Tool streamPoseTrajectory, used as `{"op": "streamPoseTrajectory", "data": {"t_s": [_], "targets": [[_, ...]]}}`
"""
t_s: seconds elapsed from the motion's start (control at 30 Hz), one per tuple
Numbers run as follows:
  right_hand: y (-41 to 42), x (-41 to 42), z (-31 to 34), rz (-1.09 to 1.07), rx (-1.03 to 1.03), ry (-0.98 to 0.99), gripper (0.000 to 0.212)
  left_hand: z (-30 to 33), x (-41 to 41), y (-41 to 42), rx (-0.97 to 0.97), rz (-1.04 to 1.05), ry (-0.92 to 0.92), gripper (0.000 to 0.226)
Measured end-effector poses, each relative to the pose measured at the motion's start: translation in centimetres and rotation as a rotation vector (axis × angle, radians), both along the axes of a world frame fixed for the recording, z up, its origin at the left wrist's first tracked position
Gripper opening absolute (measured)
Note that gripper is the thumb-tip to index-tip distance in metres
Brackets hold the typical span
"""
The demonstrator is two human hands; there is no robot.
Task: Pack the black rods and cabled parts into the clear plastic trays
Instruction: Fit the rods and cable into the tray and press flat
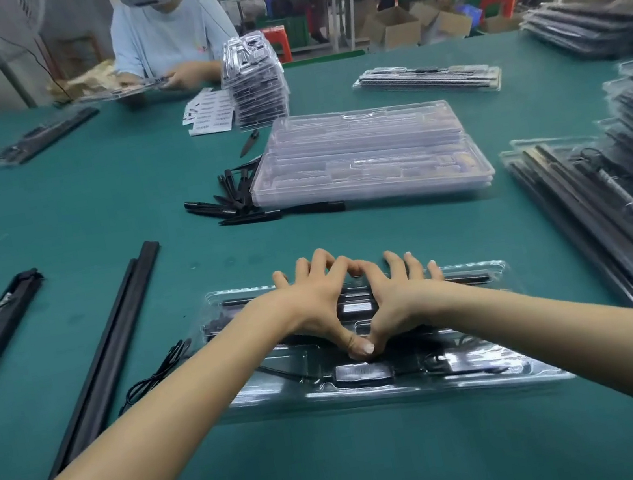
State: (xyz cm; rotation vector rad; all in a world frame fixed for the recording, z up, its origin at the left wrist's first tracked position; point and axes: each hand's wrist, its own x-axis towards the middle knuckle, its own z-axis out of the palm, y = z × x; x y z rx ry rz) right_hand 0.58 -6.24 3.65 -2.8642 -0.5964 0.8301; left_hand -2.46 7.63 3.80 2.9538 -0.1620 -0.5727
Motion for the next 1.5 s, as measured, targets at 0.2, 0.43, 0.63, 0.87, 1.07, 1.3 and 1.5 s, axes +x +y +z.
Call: {"op": "streamPoseTrajectory", "data": {"t_s": [0.2, 0.43, 0.63, 0.87, 1.07, 1.3, 1.5], "targets": [[0.1, 0.1, -0.3, 0.004, -0.007, 0.000, 0.115, -0.1, 0.0, -0.1, -0.004, -0.007, -0.023, 0.104], [0.2, -0.4, -0.7, 0.000, 0.002, -0.027, 0.112, -1.1, -0.5, 0.3, -0.022, -0.047, -0.106, 0.108], [0.0, -0.2, -0.6, 0.014, 0.020, 0.003, 0.112, -2.2, -0.5, 1.0, -0.082, -0.024, -0.113, 0.103], [-0.5, 0.0, -0.5, 0.067, 0.029, -0.014, 0.111, -1.9, -0.4, 1.4, -0.115, -0.006, -0.095, 0.099], [-1.4, -0.2, -0.3, 0.110, 0.093, -0.036, 0.115, -0.8, -3.1, 3.2, -0.176, -0.012, -0.232, 0.073], [-1.8, -0.3, -0.4, 0.123, 0.122, -0.048, 0.112, -0.2, -9.3, 12.4, -0.206, 0.422, -0.608, 0.036], [-2.0, -0.3, -0.9, 0.125, 0.156, -0.074, 0.110, -1.8, -13.0, 13.7, -0.290, 0.468, -0.476, 0.014]]}}
